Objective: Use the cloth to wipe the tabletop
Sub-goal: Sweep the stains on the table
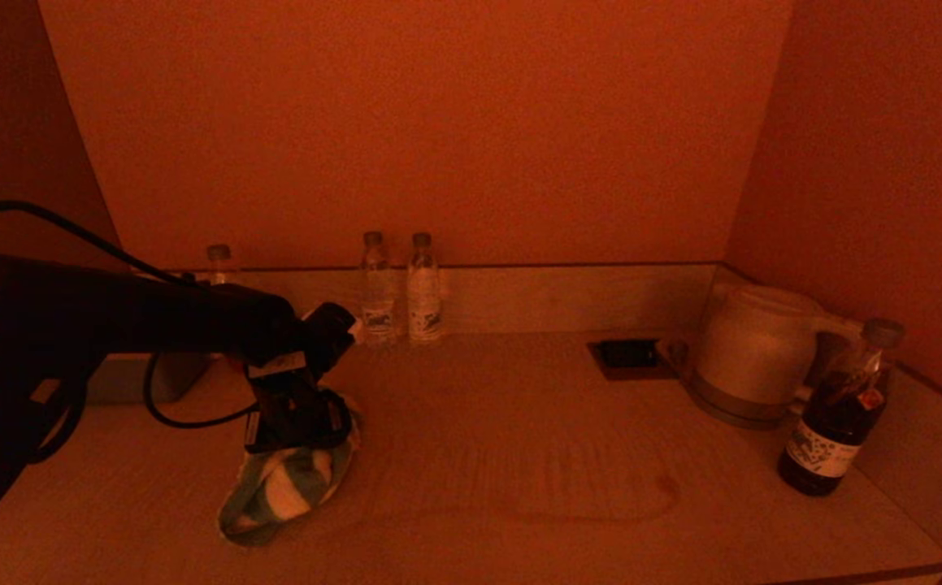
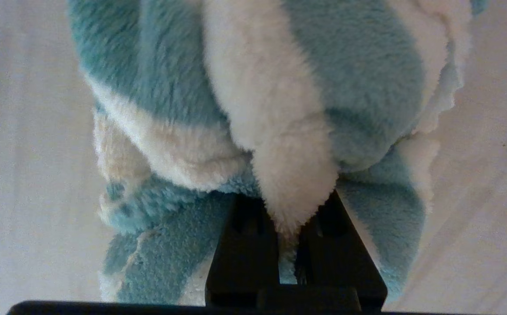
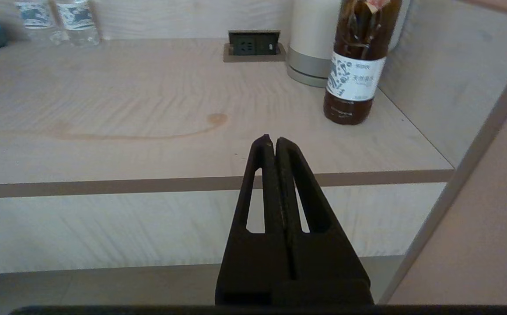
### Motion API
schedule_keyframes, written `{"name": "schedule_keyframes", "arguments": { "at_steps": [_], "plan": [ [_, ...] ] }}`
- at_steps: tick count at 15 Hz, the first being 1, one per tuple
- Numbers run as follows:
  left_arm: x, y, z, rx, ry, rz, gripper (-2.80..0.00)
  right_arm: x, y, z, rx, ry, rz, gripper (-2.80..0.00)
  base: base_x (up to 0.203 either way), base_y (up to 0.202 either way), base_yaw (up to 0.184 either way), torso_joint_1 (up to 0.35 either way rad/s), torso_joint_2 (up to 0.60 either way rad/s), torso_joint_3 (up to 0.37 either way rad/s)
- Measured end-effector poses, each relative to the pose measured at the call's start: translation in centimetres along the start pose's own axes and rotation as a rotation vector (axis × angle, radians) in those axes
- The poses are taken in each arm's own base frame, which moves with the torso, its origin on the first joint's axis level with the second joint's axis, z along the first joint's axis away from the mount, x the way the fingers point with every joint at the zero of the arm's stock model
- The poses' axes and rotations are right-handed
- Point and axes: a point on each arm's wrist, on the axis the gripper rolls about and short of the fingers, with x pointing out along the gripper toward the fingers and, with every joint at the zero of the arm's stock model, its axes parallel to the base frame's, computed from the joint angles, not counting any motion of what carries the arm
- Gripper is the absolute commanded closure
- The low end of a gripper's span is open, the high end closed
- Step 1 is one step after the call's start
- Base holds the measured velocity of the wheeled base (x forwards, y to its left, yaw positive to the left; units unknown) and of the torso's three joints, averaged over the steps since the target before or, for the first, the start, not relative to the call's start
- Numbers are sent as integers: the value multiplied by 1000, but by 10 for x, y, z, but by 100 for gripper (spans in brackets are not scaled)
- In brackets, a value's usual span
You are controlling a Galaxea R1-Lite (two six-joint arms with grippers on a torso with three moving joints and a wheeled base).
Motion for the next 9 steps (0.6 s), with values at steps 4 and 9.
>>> {"name": "schedule_keyframes", "arguments": {
  "at_steps": [4, 9],
  "plan": [
    [5, -11, -4, 18, 0, -5, 0, 0, 0, 0, 0, 0, 0, 0, 0, 0, 0, 0, 0, 0],
    [6, -27, -9, 28, -9, -25, 0, 0, 0, 0, 0, 0, 0, 0, 0, 0, 0, 0, 0, 0]
  ]
}}
